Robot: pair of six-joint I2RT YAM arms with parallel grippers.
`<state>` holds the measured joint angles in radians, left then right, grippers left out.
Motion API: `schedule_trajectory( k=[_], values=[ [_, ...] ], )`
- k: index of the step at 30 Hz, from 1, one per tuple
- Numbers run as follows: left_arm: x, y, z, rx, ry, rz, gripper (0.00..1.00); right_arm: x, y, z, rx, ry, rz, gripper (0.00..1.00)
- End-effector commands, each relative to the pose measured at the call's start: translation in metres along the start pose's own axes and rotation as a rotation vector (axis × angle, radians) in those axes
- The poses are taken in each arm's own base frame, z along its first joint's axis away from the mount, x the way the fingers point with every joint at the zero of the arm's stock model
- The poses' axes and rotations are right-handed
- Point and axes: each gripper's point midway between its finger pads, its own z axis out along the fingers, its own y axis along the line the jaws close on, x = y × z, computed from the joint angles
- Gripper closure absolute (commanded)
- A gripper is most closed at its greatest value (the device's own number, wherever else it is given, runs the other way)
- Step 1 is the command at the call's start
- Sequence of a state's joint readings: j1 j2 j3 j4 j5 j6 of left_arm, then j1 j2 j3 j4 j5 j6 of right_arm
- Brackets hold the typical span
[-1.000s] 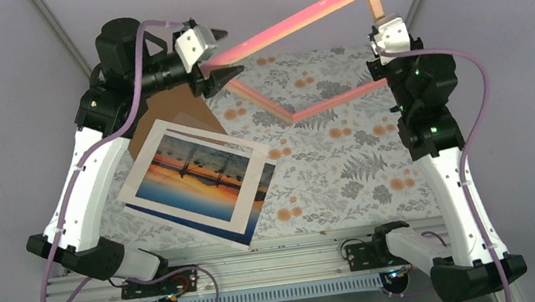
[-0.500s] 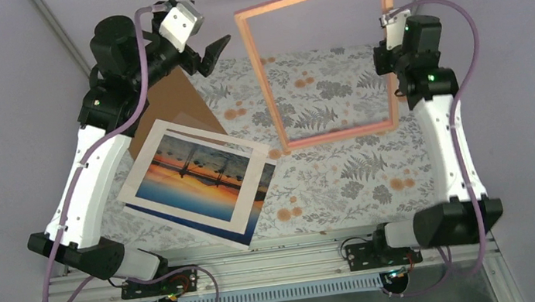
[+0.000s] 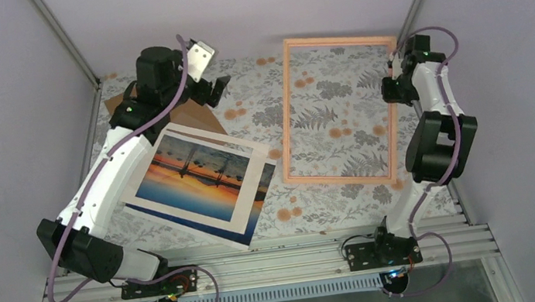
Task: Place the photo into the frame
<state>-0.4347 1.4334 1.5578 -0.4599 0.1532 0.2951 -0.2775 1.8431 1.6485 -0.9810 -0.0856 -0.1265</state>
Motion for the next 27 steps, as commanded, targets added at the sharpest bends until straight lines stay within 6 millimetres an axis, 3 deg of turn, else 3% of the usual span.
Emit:
schedule_trajectory(
  k=[1,10,16,19,22,27],
  values=[
    [0.039,-0.007,0.006,0.011,0.098,-0.058,0.00,0.003,0.007,0.022,-0.073,0.038,-0.012,0.97],
    [0.092,-0.017,0.014,0.041,0.213,-0.126,0.00,0.025,0.000,0.093,-0.079,0.154,-0.016,0.97],
    [0.122,-0.021,0.011,0.084,0.234,-0.189,0.00,0.033,-0.009,0.125,-0.052,0.186,-0.043,0.96],
    [0.139,-0.026,0.011,0.094,0.240,-0.196,0.00,0.036,-0.015,0.135,-0.034,0.196,-0.046,0.96],
    [0.141,-0.023,0.012,0.066,0.217,-0.191,0.00,0.040,-0.017,0.139,-0.033,0.208,-0.034,0.96],
    [0.141,-0.013,0.019,0.029,0.220,-0.179,0.00,0.036,-0.016,0.138,-0.035,0.195,-0.031,0.80]
  ],
)
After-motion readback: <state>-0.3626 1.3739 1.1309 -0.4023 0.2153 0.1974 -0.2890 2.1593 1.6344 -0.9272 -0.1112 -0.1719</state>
